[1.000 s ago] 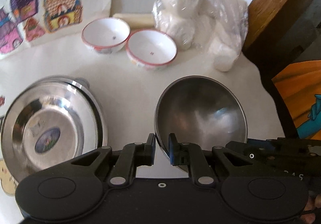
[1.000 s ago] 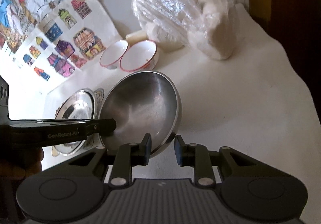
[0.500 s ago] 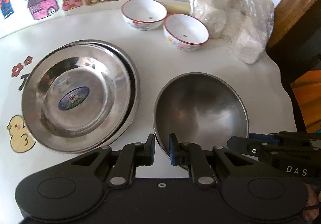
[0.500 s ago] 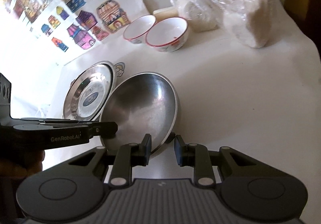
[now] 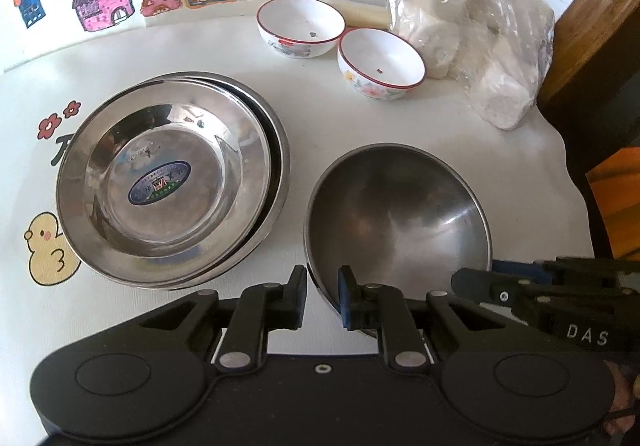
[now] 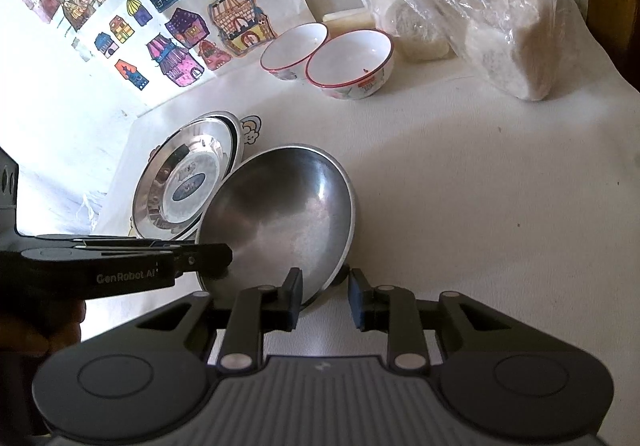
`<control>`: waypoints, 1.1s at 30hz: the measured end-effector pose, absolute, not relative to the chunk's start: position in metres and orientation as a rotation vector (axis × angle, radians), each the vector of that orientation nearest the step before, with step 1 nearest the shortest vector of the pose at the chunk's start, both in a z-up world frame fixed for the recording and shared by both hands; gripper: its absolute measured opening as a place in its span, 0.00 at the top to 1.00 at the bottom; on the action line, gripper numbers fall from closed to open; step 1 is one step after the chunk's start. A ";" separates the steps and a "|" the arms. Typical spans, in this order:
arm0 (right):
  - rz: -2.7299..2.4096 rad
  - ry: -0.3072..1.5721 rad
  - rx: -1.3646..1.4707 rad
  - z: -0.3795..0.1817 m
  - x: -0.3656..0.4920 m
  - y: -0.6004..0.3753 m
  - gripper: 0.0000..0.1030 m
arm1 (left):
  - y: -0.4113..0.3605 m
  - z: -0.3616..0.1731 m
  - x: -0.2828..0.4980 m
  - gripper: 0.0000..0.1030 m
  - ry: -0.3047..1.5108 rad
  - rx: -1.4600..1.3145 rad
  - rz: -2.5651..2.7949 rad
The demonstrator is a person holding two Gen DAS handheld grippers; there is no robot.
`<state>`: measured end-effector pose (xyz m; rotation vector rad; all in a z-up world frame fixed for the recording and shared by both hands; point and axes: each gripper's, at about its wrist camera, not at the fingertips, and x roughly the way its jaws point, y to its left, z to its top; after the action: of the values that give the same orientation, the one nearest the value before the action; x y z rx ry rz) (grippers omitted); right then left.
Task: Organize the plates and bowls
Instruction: 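Lower the deep steel bowl onto the cloth and open both grippers, then move both grippers to a red-rimmed white bowl and close on its rim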
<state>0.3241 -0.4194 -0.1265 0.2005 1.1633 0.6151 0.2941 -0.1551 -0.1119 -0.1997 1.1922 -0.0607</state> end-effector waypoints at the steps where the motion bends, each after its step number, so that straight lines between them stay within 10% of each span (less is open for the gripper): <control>1: 0.614 1.161 0.200 -0.126 0.324 -0.420 0.71 | -0.155 -0.111 0.294 0.82 1.192 -0.192 -0.062; 11: 0.583 1.125 0.219 -0.119 0.323 -0.434 0.63 | -0.146 -0.091 0.286 0.67 1.191 -0.136 -0.046; 15: 0.557 1.106 0.231 -0.116 0.321 -0.444 0.59 | -0.141 -0.079 0.283 0.35 1.166 -0.139 -0.008; 22: 0.521 1.082 0.255 -0.114 0.323 -0.454 0.29 | -0.134 -0.065 0.301 0.08 1.097 -0.151 0.054; 33: 0.484 1.026 0.294 -0.108 0.333 -0.463 0.00 | -0.130 -0.060 0.349 0.01 1.061 -0.262 0.063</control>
<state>0.3335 -0.4630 -0.1080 0.2939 1.0264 0.4838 0.3494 -0.1295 -0.0597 -0.2623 1.0609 0.0634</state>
